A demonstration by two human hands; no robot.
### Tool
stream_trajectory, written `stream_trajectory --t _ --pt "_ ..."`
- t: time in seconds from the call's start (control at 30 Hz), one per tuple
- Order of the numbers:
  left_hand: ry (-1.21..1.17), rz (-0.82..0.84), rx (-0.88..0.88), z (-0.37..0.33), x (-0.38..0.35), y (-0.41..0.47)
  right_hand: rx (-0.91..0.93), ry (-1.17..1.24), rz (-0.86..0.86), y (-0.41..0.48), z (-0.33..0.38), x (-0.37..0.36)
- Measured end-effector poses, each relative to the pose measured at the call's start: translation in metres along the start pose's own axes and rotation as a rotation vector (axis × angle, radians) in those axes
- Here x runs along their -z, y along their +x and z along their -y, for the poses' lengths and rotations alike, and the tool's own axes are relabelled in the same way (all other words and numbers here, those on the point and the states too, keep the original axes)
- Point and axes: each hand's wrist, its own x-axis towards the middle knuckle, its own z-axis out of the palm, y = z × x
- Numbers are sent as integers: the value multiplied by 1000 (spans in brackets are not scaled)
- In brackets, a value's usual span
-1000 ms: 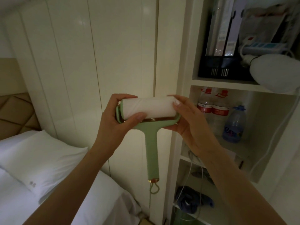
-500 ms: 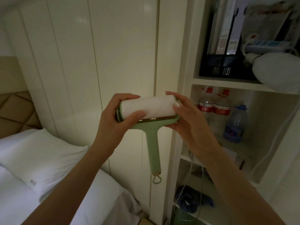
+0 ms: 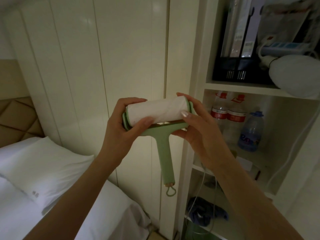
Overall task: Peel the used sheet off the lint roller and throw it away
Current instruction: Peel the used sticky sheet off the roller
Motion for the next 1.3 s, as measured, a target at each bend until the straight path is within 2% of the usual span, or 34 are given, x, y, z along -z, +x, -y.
stream_trajectory --t 0.1,0.27,0.73,0.97,1.3 --pt "37 6 -38 1 0 0 -29 26 -31 1 2 -3" --pt "59 2 -52 -1 1 -1 -18 -24 -5 0 6 -8" --pt "66 2 -48 -5 12 -2 -29 46 46 -7 10 -14" --pt "95 20 -69 -8 10 -6 -29 -3 -47 -8 13 -18" --pt "36 6 -42 -12 9 -6 -36 -5 -12 -12 17 -18"
